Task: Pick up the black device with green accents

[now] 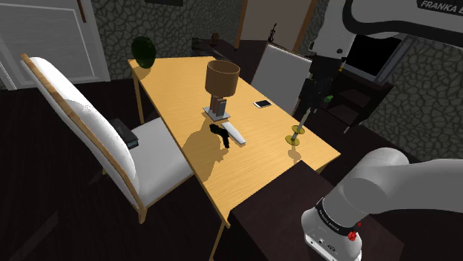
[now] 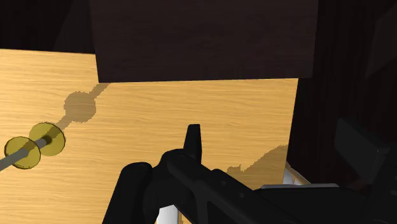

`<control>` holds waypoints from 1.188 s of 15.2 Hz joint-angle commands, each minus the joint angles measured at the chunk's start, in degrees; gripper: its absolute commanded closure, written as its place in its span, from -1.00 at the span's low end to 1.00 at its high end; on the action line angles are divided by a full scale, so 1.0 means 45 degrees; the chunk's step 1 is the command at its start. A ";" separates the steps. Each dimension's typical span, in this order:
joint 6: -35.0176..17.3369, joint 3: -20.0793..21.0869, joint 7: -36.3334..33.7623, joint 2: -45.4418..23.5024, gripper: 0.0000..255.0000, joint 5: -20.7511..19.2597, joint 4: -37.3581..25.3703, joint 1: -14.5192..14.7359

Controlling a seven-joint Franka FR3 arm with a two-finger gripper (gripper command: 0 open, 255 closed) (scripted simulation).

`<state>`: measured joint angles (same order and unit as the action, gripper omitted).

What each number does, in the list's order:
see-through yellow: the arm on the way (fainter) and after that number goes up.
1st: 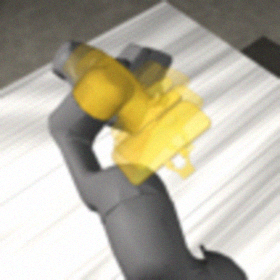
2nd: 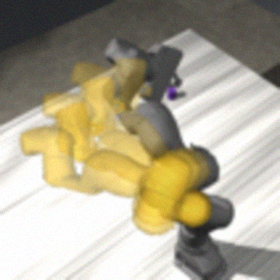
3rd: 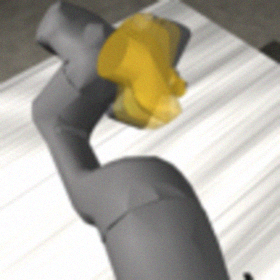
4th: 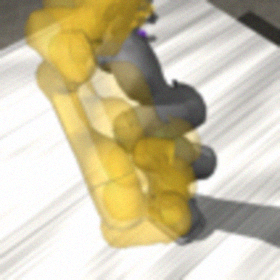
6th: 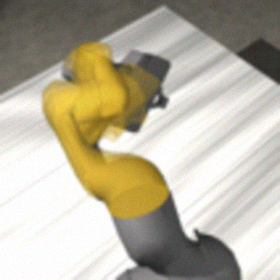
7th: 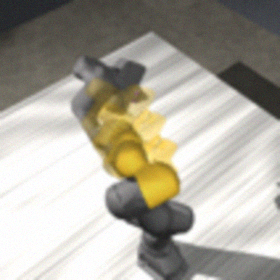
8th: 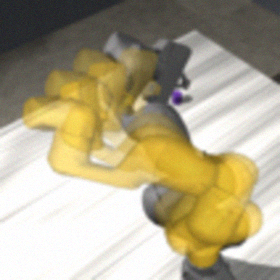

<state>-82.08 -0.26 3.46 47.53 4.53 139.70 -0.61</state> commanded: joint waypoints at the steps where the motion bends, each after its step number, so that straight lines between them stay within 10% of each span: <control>1: 0.0000 0.0000 0.0000 0.0000 -1.00 0.0000 0.0000 0.0000; 18: -0.6852 0.0369 -0.0039 -0.7451 -1.00 -0.0258 -0.0642 -0.0103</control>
<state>-111.44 1.13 3.64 16.32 3.35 137.72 -1.20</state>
